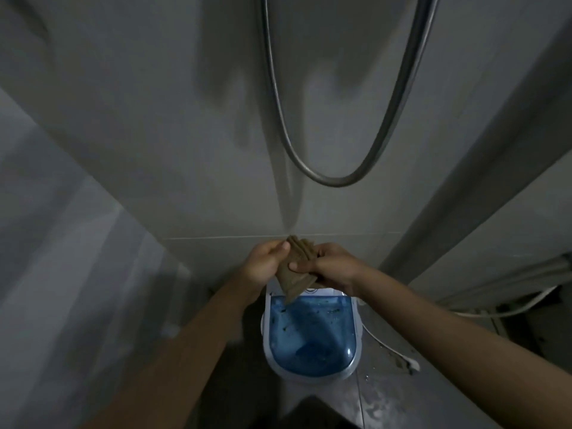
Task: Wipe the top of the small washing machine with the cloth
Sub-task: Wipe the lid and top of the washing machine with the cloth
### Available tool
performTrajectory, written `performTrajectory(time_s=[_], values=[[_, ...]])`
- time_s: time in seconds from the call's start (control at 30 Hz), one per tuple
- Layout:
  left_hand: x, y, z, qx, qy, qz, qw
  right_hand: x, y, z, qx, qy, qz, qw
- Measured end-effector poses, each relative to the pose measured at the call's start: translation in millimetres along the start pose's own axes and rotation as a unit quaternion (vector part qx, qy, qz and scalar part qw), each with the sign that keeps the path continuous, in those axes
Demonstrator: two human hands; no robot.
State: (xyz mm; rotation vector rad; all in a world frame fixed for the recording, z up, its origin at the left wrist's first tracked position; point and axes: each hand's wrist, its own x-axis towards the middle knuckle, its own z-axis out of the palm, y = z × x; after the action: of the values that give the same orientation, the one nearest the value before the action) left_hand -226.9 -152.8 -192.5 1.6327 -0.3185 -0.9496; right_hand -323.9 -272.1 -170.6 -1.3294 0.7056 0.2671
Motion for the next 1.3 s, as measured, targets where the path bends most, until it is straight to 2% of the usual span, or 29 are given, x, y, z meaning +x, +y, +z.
performTrajectory(time_s=[0.13, 0.27, 0.4, 0.6, 0.87, 0.93, 1.13, 1.23, 1.3], values=[[36, -52, -7, 0.066, 0.017, 0.039, 0.997, 42, 37, -5, -0.027, 0.011, -0.008, 1.000], [81, -119, -11, 0.088, 0.076, 0.081, 0.990, 98, 86, -13, -0.080, 0.032, -0.036, 0.996], [102, -171, -25, 0.117, 0.098, 0.096, 0.984, 135, 108, -25, -0.184, 0.073, -0.089, 0.976], [113, -265, -54, 0.268, 0.059, 0.142, 0.951, 193, 152, -24, -0.350, 0.139, -0.203, 0.904], [52, -297, -68, 0.366, -0.023, 0.107, 0.924, 183, 168, 7, -0.479, 0.185, -0.312, 0.799], [38, -306, -71, 0.401, -0.045, 0.089, 0.910, 179, 174, 14, -0.506, 0.196, -0.317, 0.778], [25, -339, -78, 0.542, -0.083, 0.052, 0.834, 195, 190, 29, -0.597, 0.239, -0.279, 0.714], [29, -353, -74, 0.558, -0.104, 0.087, 0.819, 207, 201, 36, -0.627, 0.276, -0.225, 0.692], [36, -362, -73, 0.543, -0.104, 0.119, 0.825, 215, 204, 44, -0.635, 0.290, -0.215, 0.683]])
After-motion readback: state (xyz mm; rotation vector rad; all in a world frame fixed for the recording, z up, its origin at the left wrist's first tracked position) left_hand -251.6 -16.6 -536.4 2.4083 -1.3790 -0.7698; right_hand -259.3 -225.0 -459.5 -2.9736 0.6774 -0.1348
